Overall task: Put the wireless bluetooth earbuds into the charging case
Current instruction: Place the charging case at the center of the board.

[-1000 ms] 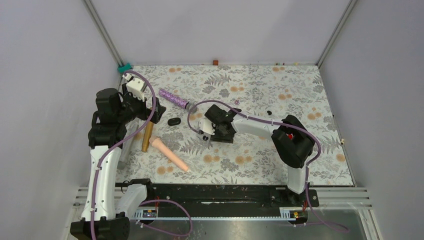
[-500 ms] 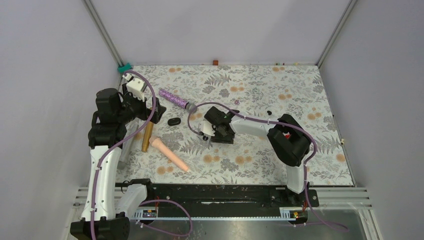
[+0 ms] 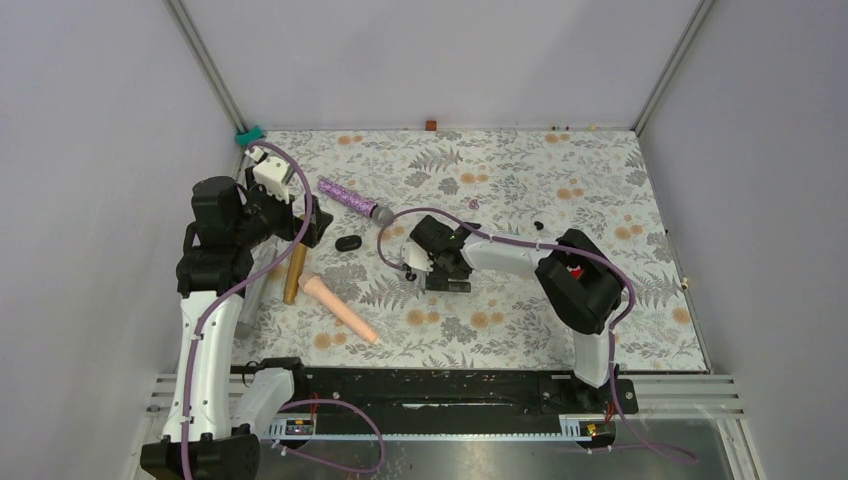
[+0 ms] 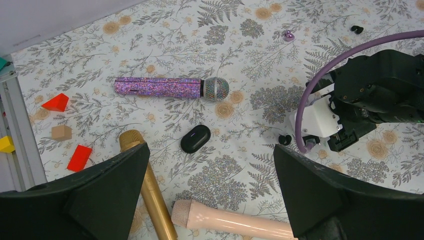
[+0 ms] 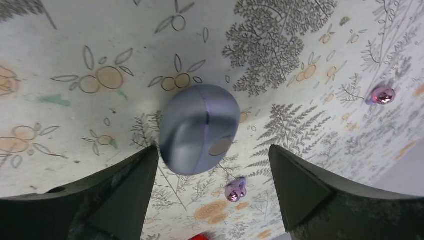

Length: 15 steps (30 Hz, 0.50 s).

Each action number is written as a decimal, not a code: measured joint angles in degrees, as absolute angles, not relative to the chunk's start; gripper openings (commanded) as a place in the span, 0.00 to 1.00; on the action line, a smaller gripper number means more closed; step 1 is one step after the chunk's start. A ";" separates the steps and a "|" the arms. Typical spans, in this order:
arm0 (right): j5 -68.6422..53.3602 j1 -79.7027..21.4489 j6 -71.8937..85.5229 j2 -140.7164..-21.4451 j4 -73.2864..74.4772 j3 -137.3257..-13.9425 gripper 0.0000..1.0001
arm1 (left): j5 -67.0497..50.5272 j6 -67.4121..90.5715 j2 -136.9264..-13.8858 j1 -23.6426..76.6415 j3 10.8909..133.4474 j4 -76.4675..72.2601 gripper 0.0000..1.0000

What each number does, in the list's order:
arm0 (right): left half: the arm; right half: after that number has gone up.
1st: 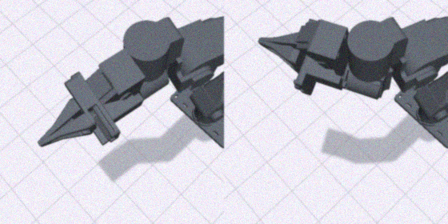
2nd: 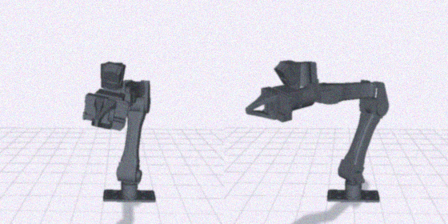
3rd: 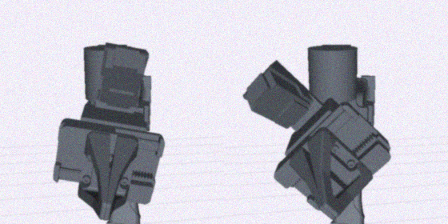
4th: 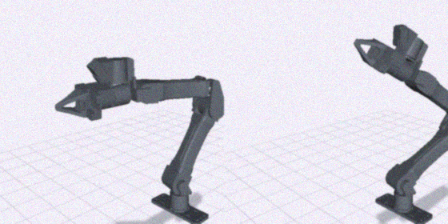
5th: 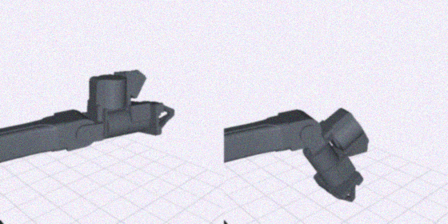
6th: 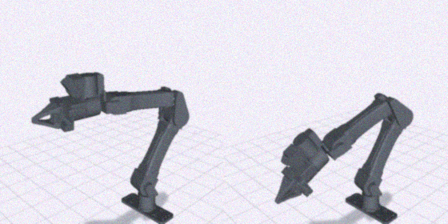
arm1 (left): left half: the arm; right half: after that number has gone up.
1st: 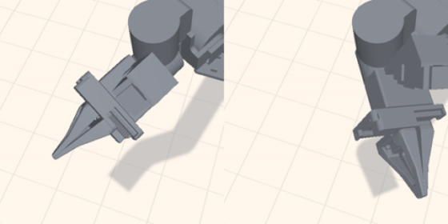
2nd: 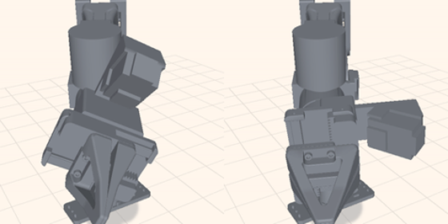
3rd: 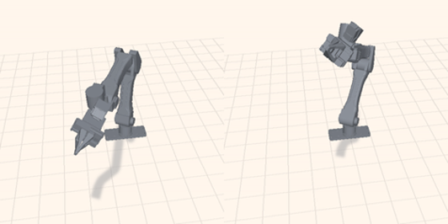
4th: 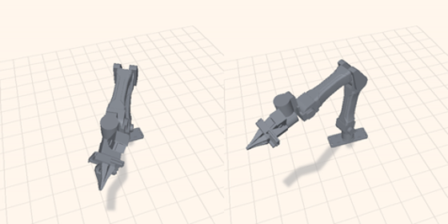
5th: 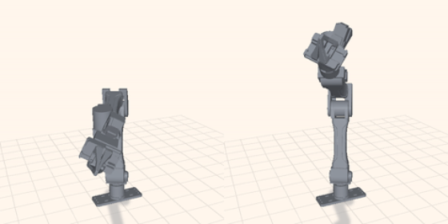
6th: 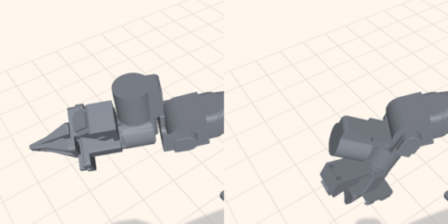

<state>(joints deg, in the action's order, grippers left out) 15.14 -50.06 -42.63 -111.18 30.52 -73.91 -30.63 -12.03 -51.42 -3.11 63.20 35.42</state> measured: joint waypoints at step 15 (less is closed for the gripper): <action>21.15 -45.74 -43.09 -110.76 27.38 -72.40 0.90 | -31.07 -12.05 -51.42 -3.11 63.16 35.40 0.99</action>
